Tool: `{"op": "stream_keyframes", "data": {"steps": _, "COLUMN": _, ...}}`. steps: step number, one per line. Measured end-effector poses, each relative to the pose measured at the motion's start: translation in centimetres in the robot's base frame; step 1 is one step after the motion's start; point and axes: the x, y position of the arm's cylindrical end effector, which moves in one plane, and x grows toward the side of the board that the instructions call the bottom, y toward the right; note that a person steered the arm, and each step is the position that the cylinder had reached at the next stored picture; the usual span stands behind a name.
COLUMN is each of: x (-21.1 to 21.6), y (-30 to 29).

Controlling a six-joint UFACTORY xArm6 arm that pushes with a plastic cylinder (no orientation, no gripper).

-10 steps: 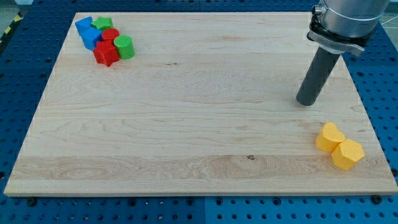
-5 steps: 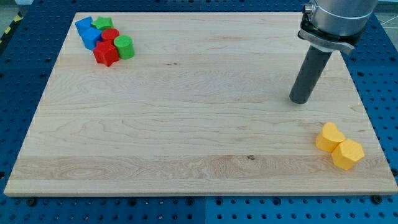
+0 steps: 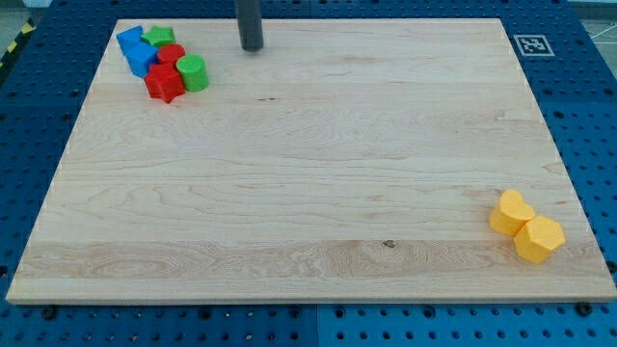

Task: Point your arm towards green star

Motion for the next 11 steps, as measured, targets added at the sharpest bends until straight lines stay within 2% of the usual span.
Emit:
{"op": "stream_keyframes", "data": {"steps": 1, "x": -3.2, "y": -1.4}}
{"op": "stream_keyframes", "data": {"steps": 8, "x": -3.1, "y": -8.1}}
{"op": "stream_keyframes", "data": {"steps": 10, "x": -3.1, "y": -12.4}}
{"op": "stream_keyframes", "data": {"steps": 11, "x": -3.1, "y": -16.8}}
